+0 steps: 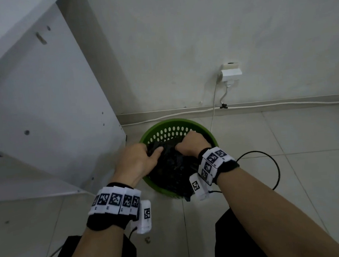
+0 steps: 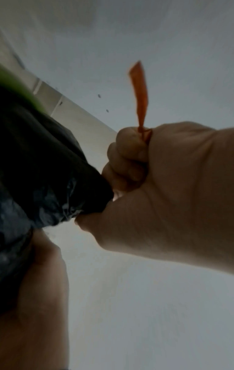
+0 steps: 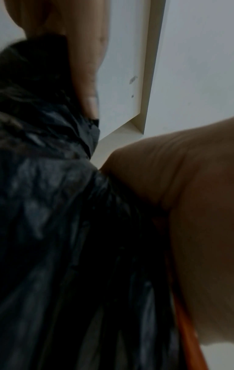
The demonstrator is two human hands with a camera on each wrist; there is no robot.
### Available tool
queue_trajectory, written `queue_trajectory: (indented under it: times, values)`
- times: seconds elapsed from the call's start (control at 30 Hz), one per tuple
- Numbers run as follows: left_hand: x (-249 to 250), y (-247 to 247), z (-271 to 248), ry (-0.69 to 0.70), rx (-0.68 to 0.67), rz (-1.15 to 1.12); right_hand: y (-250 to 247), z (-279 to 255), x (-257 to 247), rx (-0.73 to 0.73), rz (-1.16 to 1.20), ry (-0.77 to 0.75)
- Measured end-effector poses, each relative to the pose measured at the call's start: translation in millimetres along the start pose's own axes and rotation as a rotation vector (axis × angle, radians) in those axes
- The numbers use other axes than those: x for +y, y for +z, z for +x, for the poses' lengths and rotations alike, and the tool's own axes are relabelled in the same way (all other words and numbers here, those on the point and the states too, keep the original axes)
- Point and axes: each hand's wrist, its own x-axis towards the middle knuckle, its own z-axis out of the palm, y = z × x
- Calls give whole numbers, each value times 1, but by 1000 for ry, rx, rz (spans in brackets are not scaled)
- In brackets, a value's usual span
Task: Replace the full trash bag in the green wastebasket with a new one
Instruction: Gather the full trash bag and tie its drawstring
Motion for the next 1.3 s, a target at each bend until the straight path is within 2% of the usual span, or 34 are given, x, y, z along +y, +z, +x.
queue_trajectory:
  times: [0.1, 0.17, 0.33, 0.43, 0.47, 0.57, 0.63, 0.73, 0.8, 0.83, 0.9, 0.97, 1.07, 1.13, 1.23, 1.3]
  values:
    - [13, 3, -3, 95, 126, -271, 6, -5, -2, 9, 3, 12]
    - [18, 13, -4, 167, 208, -371, 12, -8, -5, 24, -9, 7]
    - [20, 32, -6, 451, 310, -437, 20, -9, -7, 19, -33, 47]
    - [20, 39, -3, 596, 300, -473, 18, -8, -6, -3, -19, 37]
    - [20, 42, -2, 579, 265, -547, 18, -8, -6, -12, -16, 28]
    - [16, 52, 4, 410, 161, -784, 19, -7, -1, -85, 11, -41]
    - [13, 54, 7, 393, 160, -757, 19, -10, 3, -125, 105, -42]
    - [11, 59, 12, 420, 136, -695, 10, -22, 7, -170, 372, 52]
    - [7, 65, 15, 418, 88, -637, 0, -31, 12, -172, 390, 16]
    - [5, 67, 17, 419, 62, -612, -4, -34, 15, -147, 316, -33]
    - [4, 71, 17, 434, 25, -586, -14, -44, 22, -90, 14, -108]
    - [7, 72, 13, 466, -4, -602, -18, -53, 25, -67, -253, -125]
    - [13, 70, 10, 384, -124, -783, -21, -57, 26, -52, -317, -143]
    - [12, 71, 11, 291, -154, -885, -25, -57, 29, -59, -96, -170]
    - [8, 71, 13, 217, -157, -948, -28, -59, 34, -84, 513, -262]
    - [6, 69, 15, 208, -153, -1011, -24, -55, 40, -26, 693, -364]
